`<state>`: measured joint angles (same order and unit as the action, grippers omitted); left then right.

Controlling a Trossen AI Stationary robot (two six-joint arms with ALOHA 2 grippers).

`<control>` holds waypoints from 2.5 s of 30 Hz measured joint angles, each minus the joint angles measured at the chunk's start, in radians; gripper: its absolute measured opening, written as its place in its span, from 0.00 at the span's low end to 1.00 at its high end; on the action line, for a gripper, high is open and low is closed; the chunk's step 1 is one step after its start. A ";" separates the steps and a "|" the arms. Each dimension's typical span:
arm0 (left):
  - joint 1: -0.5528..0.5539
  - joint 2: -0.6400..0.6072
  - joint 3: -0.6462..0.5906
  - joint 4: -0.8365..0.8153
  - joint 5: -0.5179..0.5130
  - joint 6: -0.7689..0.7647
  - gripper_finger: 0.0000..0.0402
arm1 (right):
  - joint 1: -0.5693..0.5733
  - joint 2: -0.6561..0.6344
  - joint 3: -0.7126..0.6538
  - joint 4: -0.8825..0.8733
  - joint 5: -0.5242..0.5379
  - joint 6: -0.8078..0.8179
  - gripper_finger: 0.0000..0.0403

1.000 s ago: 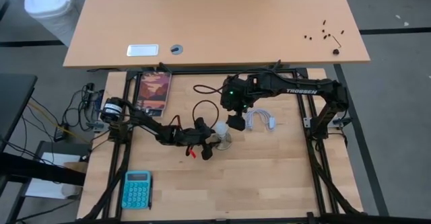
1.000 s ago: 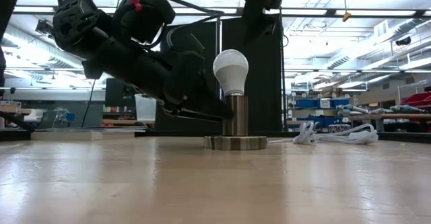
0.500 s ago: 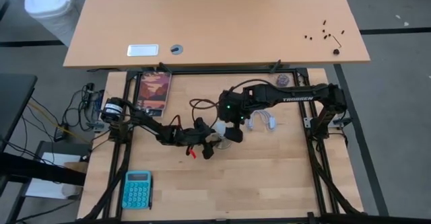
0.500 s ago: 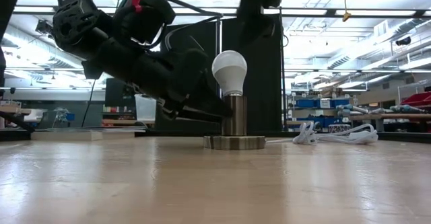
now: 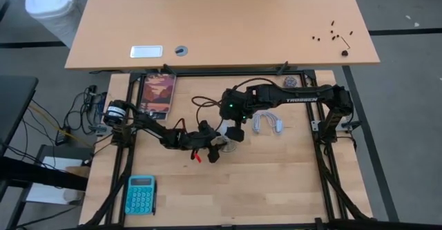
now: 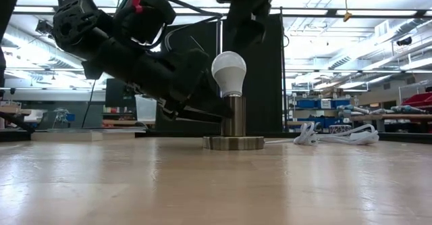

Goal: Screw lightbulb
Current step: Insert the lightbulb into the desk lamp

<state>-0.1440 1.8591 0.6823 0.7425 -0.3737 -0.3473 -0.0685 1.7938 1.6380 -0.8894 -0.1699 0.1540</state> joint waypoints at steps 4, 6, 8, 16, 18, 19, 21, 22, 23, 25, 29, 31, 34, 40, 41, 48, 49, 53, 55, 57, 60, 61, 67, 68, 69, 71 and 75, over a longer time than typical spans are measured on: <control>0.000 0.000 0.000 -0.003 -0.003 0.000 0.63 | 0.000 0.028 -0.002 0.021 0.001 -0.009 0.97; 0.000 0.000 0.000 -0.002 -0.003 0.000 0.63 | 0.000 0.036 -0.002 0.017 0.006 -0.017 0.97; 0.000 0.000 0.000 -0.001 -0.004 0.000 0.63 | 0.000 0.042 -0.001 0.040 0.009 -0.024 0.97; 0.000 0.000 0.000 -0.003 -0.004 0.002 0.63 | -0.001 0.080 -0.001 0.041 0.017 -0.070 0.97; 0.000 0.000 0.000 -0.002 -0.004 0.002 0.63 | -0.002 0.099 -0.001 0.057 0.018 -0.078 0.96; 0.000 0.000 0.000 -0.003 -0.004 0.002 0.63 | -0.002 0.109 -0.001 0.049 0.017 -0.079 0.96; 0.000 0.000 0.000 -0.003 -0.004 0.002 0.63 | -0.002 0.124 -0.001 0.047 0.015 -0.079 0.96; 0.000 0.000 0.000 -0.003 -0.004 0.002 0.63 | -0.002 0.130 -0.002 0.045 0.015 -0.079 0.95; 0.000 0.000 0.000 -0.003 -0.004 0.002 0.63 | -0.002 0.136 -0.001 0.048 0.016 -0.079 0.95; 0.000 0.000 0.000 -0.001 -0.004 0.002 0.63 | -0.002 0.143 -0.002 0.040 0.017 -0.079 0.94; 0.000 0.000 0.000 -0.001 -0.004 0.002 0.63 | -0.002 0.146 -0.001 0.026 0.015 -0.083 0.93; 0.000 0.000 0.000 -0.002 -0.004 0.002 0.63 | -0.002 0.148 -0.001 0.013 0.015 -0.086 0.93; 0.000 0.000 0.000 -0.004 -0.004 0.002 0.63 | -0.002 0.153 -0.001 0.014 0.014 -0.086 0.93; 0.000 0.000 0.000 -0.004 -0.004 0.002 0.63 | -0.005 0.153 -0.001 0.027 0.009 -0.087 0.93; 0.000 0.000 0.000 -0.004 -0.004 0.002 0.63 | -0.006 0.154 -0.001 0.031 0.008 -0.090 0.93; 0.000 0.000 0.000 -0.012 -0.007 0.002 0.63 | -0.014 0.196 -0.003 0.049 -0.014 -0.104 0.93; 0.000 0.000 0.000 -0.012 -0.008 0.002 0.63 | -0.014 0.198 -0.002 0.052 -0.014 -0.105 0.93; 0.000 0.000 0.000 -0.012 -0.008 0.003 0.63 | -0.013 0.202 -0.002 0.054 -0.015 -0.106 0.92; 0.000 0.000 0.000 -0.012 -0.008 0.003 0.63 | -0.014 0.202 -0.002 0.057 -0.015 -0.109 0.91; 0.000 0.000 0.000 -0.012 -0.008 0.002 0.63 | -0.013 0.202 -0.002 0.058 -0.014 -0.123 0.87; 0.000 0.000 0.000 -0.012 -0.008 0.003 0.63 | -0.013 0.202 -0.002 0.058 -0.014 -0.132 0.79; 0.000 0.000 0.000 -0.012 -0.008 0.002 0.63 | -0.013 0.202 -0.002 0.058 -0.015 -0.132 0.76; 0.000 0.000 0.000 -0.013 -0.016 0.003 0.63 | -0.013 0.202 -0.002 0.057 -0.019 -0.157 0.64; 0.000 0.000 0.000 -0.013 -0.020 0.002 0.63 | -0.013 0.202 -0.002 0.058 -0.019 -0.161 0.63; 0.000 0.000 0.000 -0.013 -0.022 0.003 0.63 | -0.013 0.202 -0.002 0.058 -0.020 -0.165 0.63; 0.000 0.000 0.000 -0.013 -0.022 0.002 0.63 | -0.013 0.202 -0.002 0.058 -0.025 -0.176 0.64; 0.000 0.000 0.000 -0.013 -0.023 0.002 0.63 | -0.013 0.202 -0.002 0.049 -0.033 -0.206 0.69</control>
<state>-0.1440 1.8587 0.6823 0.7295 -0.3962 -0.3450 -0.0811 1.9953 1.6363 -0.8400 -0.2026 -0.0518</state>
